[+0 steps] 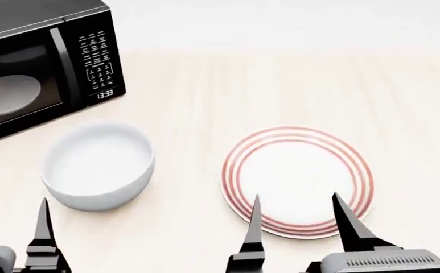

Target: Put the white bowl to the right of the plate.

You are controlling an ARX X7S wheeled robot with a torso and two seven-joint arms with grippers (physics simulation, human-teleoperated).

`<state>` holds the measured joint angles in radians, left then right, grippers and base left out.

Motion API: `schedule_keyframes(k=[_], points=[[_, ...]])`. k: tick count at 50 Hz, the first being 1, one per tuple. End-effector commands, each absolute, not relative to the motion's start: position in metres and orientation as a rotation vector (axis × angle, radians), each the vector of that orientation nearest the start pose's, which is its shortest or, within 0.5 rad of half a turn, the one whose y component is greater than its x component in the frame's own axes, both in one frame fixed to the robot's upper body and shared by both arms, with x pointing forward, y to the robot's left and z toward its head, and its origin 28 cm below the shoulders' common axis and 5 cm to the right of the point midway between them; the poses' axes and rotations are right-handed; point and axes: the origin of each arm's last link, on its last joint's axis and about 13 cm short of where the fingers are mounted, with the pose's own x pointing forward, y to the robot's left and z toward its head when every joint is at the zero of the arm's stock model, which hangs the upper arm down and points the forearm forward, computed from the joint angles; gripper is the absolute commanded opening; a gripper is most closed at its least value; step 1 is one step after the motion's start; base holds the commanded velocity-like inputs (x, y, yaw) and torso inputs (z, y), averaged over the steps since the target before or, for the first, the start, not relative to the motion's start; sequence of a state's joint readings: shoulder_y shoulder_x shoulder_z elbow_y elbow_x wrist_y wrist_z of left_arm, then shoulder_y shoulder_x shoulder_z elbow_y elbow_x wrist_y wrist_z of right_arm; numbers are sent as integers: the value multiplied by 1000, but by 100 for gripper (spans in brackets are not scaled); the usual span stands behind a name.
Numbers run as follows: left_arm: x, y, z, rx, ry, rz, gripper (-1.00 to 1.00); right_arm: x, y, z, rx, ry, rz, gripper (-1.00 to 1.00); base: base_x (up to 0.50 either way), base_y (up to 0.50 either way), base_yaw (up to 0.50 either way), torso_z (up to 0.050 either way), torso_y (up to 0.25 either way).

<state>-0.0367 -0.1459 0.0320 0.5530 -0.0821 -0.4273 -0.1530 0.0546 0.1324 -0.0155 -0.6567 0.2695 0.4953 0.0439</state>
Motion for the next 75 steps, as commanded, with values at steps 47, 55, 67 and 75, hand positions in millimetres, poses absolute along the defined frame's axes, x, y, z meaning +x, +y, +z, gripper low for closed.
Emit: schedule_keyframes(k=[47,55,67,75], points=[[203,221,120,53,-203,66,100,208,-100,141,57,-173,91,100,377,52,0,0,0],[205,223,117,49,-190,67,100,224,-99,135,59,-39,-50,100,32,0,0,0,0],[204,244,110,16,-165,173,100,231,-86,146,7,104,23,100,0,0,0,0,0],[210,268,100,42,-166,343,100,236,-87,166,53,192,130,100,0,0,0,0,0]])
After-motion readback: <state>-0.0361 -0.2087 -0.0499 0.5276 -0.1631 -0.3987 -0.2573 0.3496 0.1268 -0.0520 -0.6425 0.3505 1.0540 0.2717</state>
